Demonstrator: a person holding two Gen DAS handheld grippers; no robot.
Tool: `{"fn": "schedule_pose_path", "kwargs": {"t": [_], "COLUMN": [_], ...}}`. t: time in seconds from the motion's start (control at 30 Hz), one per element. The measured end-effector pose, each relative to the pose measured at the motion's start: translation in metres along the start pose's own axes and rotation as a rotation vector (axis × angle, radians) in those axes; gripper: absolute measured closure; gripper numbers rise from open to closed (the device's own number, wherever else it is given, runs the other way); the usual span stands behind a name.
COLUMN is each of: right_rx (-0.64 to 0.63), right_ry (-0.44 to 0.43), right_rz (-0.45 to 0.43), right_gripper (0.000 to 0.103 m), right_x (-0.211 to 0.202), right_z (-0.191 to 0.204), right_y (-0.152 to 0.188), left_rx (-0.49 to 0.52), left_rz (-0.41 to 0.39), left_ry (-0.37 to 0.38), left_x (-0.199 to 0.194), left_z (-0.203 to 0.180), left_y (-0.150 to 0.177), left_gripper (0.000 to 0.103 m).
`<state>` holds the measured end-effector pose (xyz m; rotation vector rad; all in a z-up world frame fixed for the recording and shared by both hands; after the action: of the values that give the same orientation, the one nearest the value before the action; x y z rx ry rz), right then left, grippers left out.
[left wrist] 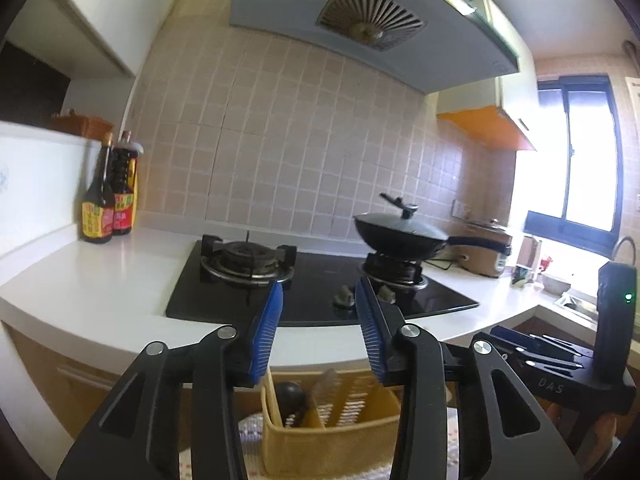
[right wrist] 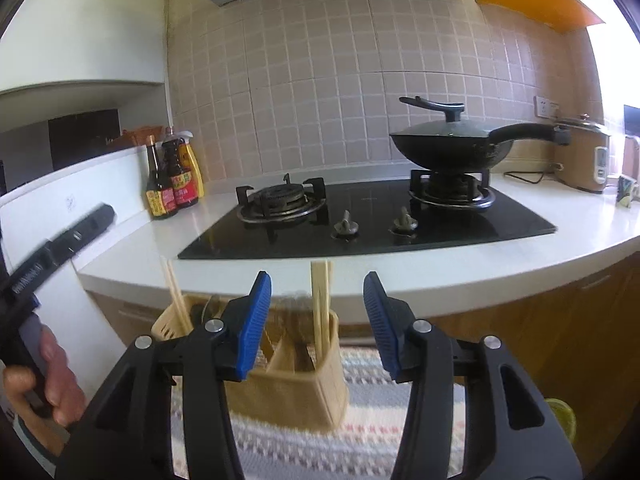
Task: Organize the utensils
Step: 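Lower the chopsticks into the yellow basket and open both tools, then grasp a clear spoon with the left tool while the right tool grasps another clear spoon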
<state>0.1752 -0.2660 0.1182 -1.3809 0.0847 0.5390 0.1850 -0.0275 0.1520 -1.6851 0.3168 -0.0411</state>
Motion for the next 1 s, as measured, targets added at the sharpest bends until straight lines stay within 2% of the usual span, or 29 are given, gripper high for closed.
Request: {"fn": "schedule_pose_path", "kwargs": {"t": [0.07,0.17,0.3,0.43,0.53,0.57,0.6,0.63,0.8,0.93,1.0], "right_rx": [0.003,0.006,0.013,0.048,0.058,0.063,0.071,0.088,0.131,0.135,0.116], "right_ry": [0.001,-0.004,-0.020,-0.018,-0.014,-0.015,-0.017,-0.025,-0.046,-0.061,-0.055], "right_rz": [0.023,0.081,0.209,0.414,0.540,0.577,0.609,0.646,0.727,0.746,0.742], "right_gripper": [0.058,0.058,0.058,0.058,0.058,0.060,0.065,0.067,0.074,0.079,0.080], "right_x": [-0.015,-0.036,-0.051,-0.052,-0.050,-0.050,-0.048,-0.046,-0.041,-0.040,-0.040], "right_z": [0.004,0.013,0.025,0.030,0.033,0.034,0.035,0.036,0.039,0.045,0.049], "right_y": [0.000,0.006,0.032,0.082,0.122,0.135,0.147,0.160,0.202,0.217,0.221], "left_rx": [0.028,0.059,0.103,0.162,0.186,0.195,0.211,0.219,0.202,0.222,0.242], "left_rz": [-0.022,-0.035,0.029,0.202,0.403,0.448,0.500,0.527,0.754,0.845,0.870], "left_ry": [-0.008,-0.009,-0.003,0.024,0.068,0.072,0.071,0.070,0.148,0.190,0.185], "left_x": [-0.020,-0.049,-0.079,-0.092,-0.093,-0.093,-0.093,-0.092,-0.092,-0.092,-0.090], "left_z": [-0.004,-0.012,-0.025,-0.036,-0.039,-0.038,-0.037,-0.036,-0.034,-0.037,-0.041], "left_y": [-0.008,-0.018,-0.008,0.032,0.081,0.094,0.111,0.121,0.184,0.212,0.221], "left_gripper": [0.065,0.059,0.056,0.056,0.056,0.056,0.058,0.063,0.071,0.074,0.074]}}
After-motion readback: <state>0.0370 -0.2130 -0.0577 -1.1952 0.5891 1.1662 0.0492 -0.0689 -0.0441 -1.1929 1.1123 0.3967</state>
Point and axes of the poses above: each gripper's, at about its wrist camera, not at the fingertips, and x roughly the way its jaws point, z to its left, y to its underside, the point moved 4 cm from there along x, roughly the way its jaws point, and after that the axes turned 12 degrees about -y, right-handed, at the moved point
